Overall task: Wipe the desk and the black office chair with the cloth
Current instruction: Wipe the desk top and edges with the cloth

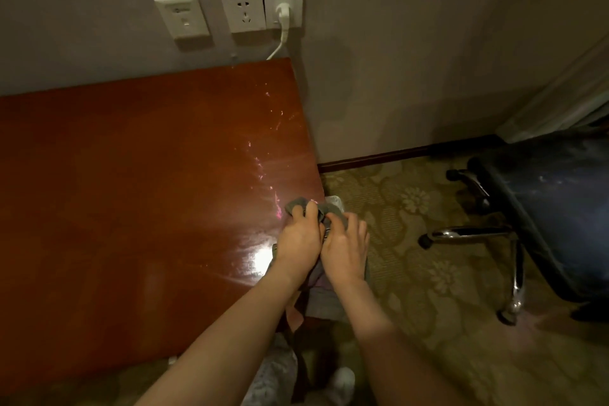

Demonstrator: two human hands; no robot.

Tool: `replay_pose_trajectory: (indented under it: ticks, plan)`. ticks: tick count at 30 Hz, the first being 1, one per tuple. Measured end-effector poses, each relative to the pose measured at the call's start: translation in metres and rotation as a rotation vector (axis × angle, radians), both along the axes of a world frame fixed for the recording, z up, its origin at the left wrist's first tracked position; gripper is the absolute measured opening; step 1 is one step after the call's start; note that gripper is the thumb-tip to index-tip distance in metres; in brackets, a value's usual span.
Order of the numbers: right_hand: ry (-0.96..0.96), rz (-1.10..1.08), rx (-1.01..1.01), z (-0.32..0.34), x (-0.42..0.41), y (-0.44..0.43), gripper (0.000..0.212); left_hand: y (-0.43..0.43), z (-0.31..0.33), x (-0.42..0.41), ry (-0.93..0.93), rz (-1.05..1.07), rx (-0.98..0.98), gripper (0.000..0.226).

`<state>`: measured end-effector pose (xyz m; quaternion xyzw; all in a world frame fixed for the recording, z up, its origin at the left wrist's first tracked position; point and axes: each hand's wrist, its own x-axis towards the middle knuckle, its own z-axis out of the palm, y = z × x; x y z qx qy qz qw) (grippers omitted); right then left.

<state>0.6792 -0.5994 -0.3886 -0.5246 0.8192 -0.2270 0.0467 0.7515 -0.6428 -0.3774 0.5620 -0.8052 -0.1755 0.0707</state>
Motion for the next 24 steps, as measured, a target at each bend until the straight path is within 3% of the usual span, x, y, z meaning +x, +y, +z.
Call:
replay_pose_trajectory:
  ticks: [2, 6, 10, 12, 19, 22, 24]
  plan:
    - [-0.026, -0.058, 0.023, -0.001, -0.001, -0.006, 0.042, -0.010, -0.003, -0.003, 0.017, -0.082, -0.063, 0.025]
    - [-0.106, -0.187, 0.102, -0.004, -0.004, -0.020, 0.028, -0.036, -0.010, -0.016, -0.033, -0.204, -0.226, 0.051]
    - [-0.178, -0.292, 0.216, -0.006, -0.017, -0.031, 0.036, -0.053, -0.011, -0.039, -0.074, -0.320, -0.321, 0.012]
    - [-0.183, -0.315, 0.222, -0.006, -0.024, -0.035, 0.038, -0.061, -0.016, -0.052, -0.101, -0.356, -0.314, 0.019]
    - [-0.195, -0.284, 0.118, 0.000, -0.027, -0.035, 0.033, -0.054, -0.010, -0.048, -0.117, -0.272, -0.383, 0.055]
    - [-0.166, -0.230, 0.010, 0.001, -0.019, -0.035, 0.029, -0.051, -0.005, -0.038, -0.028, -0.198, -0.399, 0.048]
    - [-0.171, -0.193, -0.051, 0.002, -0.012, -0.032, 0.031, -0.046, -0.002, -0.027, 0.015, -0.149, -0.430, 0.030]
